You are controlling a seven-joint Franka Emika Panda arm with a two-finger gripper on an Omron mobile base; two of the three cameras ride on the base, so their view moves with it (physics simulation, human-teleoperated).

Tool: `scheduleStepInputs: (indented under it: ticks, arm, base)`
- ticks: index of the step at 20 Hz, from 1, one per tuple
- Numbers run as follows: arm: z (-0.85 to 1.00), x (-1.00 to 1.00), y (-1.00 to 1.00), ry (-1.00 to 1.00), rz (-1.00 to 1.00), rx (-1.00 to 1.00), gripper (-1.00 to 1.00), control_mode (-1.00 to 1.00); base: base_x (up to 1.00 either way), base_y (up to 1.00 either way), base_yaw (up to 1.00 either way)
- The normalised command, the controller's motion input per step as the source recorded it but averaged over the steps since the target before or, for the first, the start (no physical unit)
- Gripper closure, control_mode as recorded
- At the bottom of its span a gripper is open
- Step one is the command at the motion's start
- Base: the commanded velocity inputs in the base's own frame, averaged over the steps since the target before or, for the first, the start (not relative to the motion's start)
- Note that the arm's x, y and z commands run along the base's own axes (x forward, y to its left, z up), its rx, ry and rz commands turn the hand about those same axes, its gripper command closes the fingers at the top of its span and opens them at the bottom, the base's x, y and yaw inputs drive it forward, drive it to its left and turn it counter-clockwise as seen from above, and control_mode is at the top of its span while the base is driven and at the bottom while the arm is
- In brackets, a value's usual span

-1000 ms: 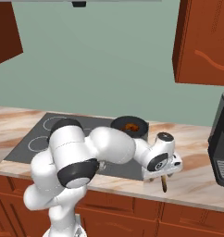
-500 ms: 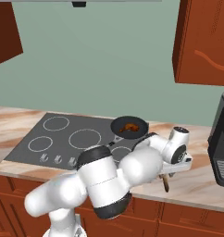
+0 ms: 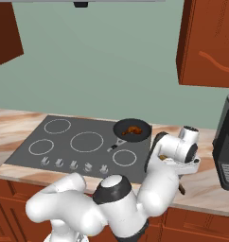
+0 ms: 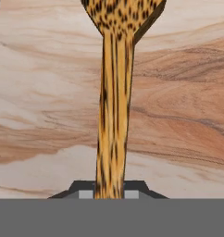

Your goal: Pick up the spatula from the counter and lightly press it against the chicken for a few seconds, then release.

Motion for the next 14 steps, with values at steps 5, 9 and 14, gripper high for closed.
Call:
scheduleStepInputs:
  ticks: [5, 9, 14]
  arm:
    - [0.36, -0.41, 0.27, -0.10, 0.05, 0.00, 1.00, -1.00]
    - [0.50, -0.42, 0.33, -0.15, 0.05, 0.00, 1.00, -1.00]
    - [0.29, -0.63, 0.43, -0.29, 0.04, -0.05, 1.00, -1.00]
  base:
    - [0.00, 0.00, 0.00]
    - [0.00, 0.00, 0.00]
    - [0.00, 0.00, 0.00]
